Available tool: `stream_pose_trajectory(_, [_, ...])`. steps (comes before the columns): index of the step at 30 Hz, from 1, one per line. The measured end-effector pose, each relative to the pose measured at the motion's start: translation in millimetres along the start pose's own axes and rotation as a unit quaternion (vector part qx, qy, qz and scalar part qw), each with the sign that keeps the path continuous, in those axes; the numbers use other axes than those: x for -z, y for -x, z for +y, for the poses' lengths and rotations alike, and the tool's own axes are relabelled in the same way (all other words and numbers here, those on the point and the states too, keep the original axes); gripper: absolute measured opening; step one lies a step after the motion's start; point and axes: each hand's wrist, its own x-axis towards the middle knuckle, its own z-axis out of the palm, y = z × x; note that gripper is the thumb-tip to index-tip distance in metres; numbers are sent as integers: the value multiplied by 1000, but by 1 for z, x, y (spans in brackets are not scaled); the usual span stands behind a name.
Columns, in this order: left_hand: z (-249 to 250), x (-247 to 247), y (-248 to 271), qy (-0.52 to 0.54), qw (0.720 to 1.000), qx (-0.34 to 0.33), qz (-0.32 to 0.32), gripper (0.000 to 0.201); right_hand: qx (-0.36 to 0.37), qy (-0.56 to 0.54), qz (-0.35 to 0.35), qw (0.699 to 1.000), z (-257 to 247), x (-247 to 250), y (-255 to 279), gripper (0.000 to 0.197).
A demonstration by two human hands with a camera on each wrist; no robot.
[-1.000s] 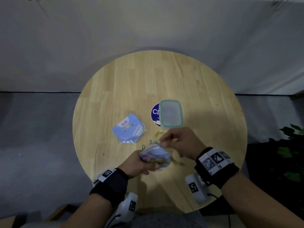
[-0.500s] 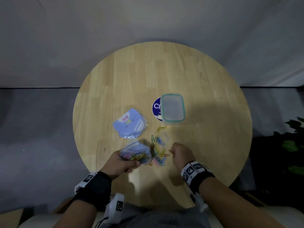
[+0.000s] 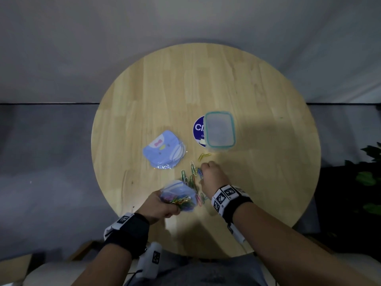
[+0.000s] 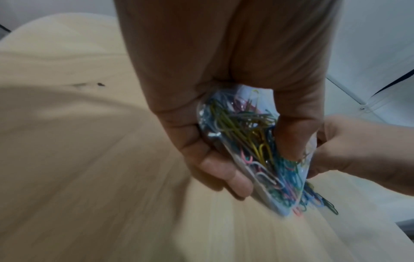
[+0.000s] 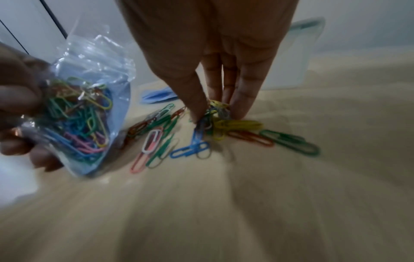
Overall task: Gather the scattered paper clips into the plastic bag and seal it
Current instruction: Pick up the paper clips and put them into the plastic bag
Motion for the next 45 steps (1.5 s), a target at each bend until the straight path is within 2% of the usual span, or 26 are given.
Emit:
stream_pose_trajectory(6, [9, -8, -3, 4, 1000, -20, -16, 21, -14, -46, 4, 999, 15, 5, -1, 22])
stream_pose_trajectory(13, [21, -14, -5, -13, 999, -38, -32, 25, -78, -203, 91, 972, 43, 30, 21, 9])
stream_pose_trajectory(15, [27, -18, -6, -34, 997, -48, -48, 22, -86, -268, 126, 951, 43, 49, 31, 8])
stream_pose_trajectory(17, [34, -22, -6, -58, 994, -59, -70, 21, -83, -371, 163, 911, 37, 70, 38, 11])
stream_pose_trajectory(19, [44, -28, -3, -71, 991, -70, -89, 19, -56, -457, 190, 867, 27, 87, 40, 19])
stream_pose_trajectory(21, [57, -35, 3, -79, 988, -80, -106, 17, -21, -486, 201, 850, 16, 96, 41, 20])
stream_pose_trajectory(26, [75, -42, 6, -58, 986, -124, -94, 23, 26, -426, 193, 884, 3, 91, 49, 14])
stream_pose_trajectory(29, [75, -43, 6, -68, 982, -151, -90, 20, 31, -332, 190, 923, 5, 88, 55, 15])
stream_pose_trajectory(31, [73, -43, 7, -73, 980, -157, -96, 23, 43, -274, 142, 950, 6, 93, 58, 16])
stream_pose_trajectory(35, [67, -44, 10, -76, 979, -162, -103, 33, 93, -135, -3, 986, 4, 105, 64, 20])
stream_pose_trajectory(38, [66, -43, 11, -80, 976, -171, -105, 33, 116, -83, -46, 989, 2, 108, 68, 25])
stream_pose_trajectory(42, [66, -40, 12, -62, 977, -175, -103, 34, 74, -207, 27, 975, 5, 108, 73, 17])
stream_pose_trajectory(45, [66, -38, 13, -69, 976, -183, -98, 33, 70, -222, 65, 970, 6, 109, 72, 7])
